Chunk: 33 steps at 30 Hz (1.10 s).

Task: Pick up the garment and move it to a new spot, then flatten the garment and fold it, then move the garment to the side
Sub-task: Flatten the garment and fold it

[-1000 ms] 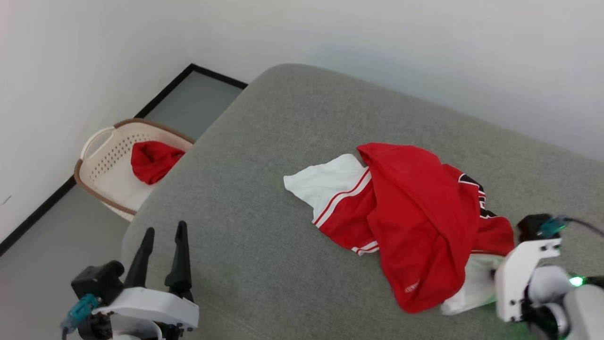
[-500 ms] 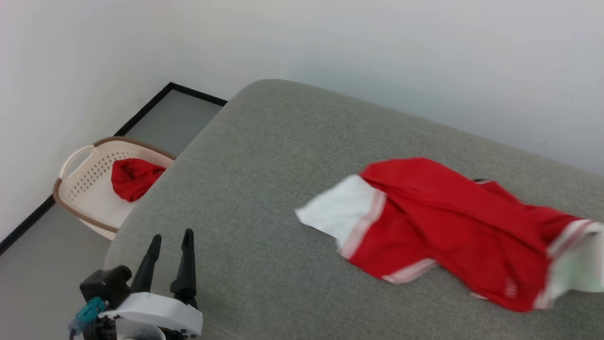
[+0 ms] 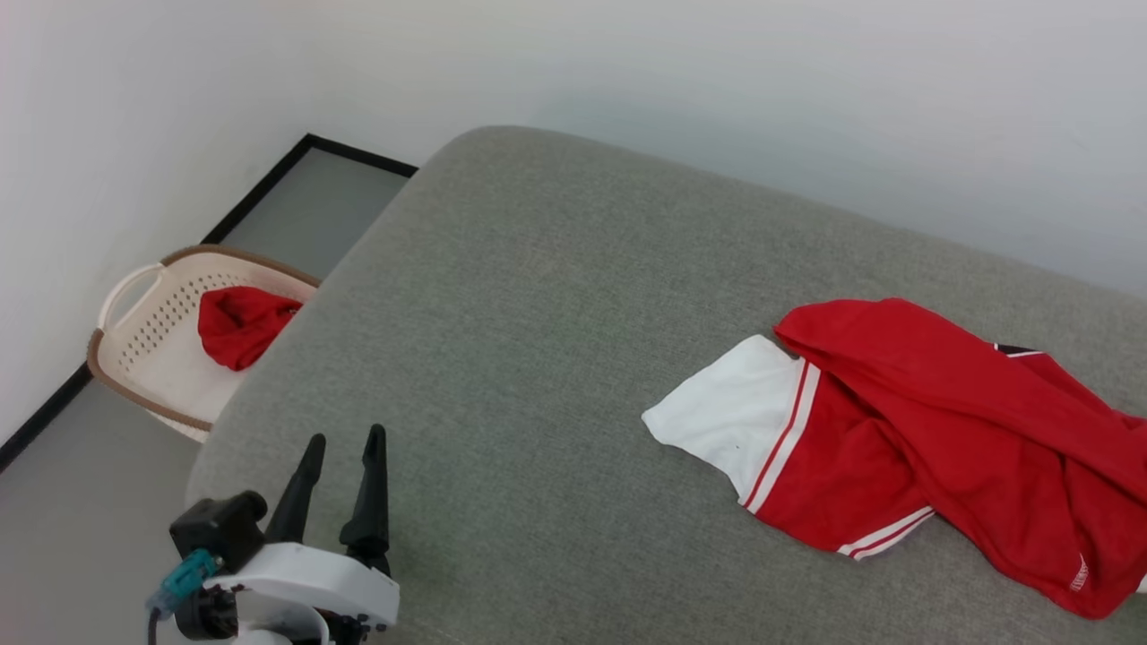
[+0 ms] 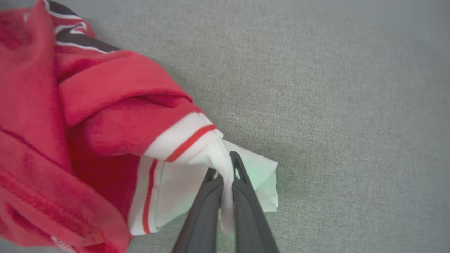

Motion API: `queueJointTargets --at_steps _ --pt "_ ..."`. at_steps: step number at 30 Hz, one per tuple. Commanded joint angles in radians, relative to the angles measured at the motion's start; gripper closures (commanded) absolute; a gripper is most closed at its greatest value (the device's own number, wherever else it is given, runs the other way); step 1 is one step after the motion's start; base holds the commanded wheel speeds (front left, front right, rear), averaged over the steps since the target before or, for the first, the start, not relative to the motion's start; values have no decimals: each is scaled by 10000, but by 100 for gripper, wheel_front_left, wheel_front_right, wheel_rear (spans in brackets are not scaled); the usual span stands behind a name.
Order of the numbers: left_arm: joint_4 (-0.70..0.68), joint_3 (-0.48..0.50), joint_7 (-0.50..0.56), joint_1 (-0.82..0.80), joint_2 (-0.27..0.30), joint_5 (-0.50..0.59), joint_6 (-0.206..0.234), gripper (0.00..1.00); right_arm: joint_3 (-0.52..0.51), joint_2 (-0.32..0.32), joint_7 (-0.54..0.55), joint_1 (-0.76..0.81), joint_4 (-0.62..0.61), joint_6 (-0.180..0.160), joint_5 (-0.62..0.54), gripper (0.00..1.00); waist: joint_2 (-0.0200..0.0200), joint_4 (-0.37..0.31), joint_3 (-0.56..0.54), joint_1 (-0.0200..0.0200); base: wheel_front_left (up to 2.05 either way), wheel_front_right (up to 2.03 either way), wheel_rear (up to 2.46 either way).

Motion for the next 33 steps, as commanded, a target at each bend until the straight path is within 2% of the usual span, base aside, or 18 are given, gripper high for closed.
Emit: queueJointTargets --at_steps 1,2,3,10,18,23,28,33 --pt "26 20 9 -88 -1 59 -46 0 -44 111 -162 -52 149 -14 -73 82 -1 -73 90 0 0 0 0" --pt "36 44 9 -127 -9 62 -51 0 10 135 -321 -151 217 -14 -115 25 -1 -111 116 0 0 0 0" --pt "27 66 9 -155 0 79 -55 0 50 157 -458 -259 287 -14 -138 0 -1 -165 132 0 0 0 0" --pt "-113 409 7 -37 136 304 20 0 754 197 -1148 -630 -82 -14 126 0 -1 -677 14 0 0 0 0" --pt "-401 725 7 148 239 607 59 0 1395 510 -2513 -98 -1782 -14 478 0 -1 -1432 -150 0 0 0 0" --pt "-610 986 7 331 290 715 84 0 1690 1124 -4100 622 -2997 -14 298 0 -1 -2000 -200 0 0 0 0" --pt "-760 1093 7 436 342 954 76 0 1782 1957 -5769 1548 -3713 -14 -188 0 -1 -2427 -191 0 0 0 0" --pt "-812 1170 9 386 272 1040 64 0 1851 2481 -6434 2137 -3972 -14 -504 0 -1 -2552 -124 0 0 0 0"
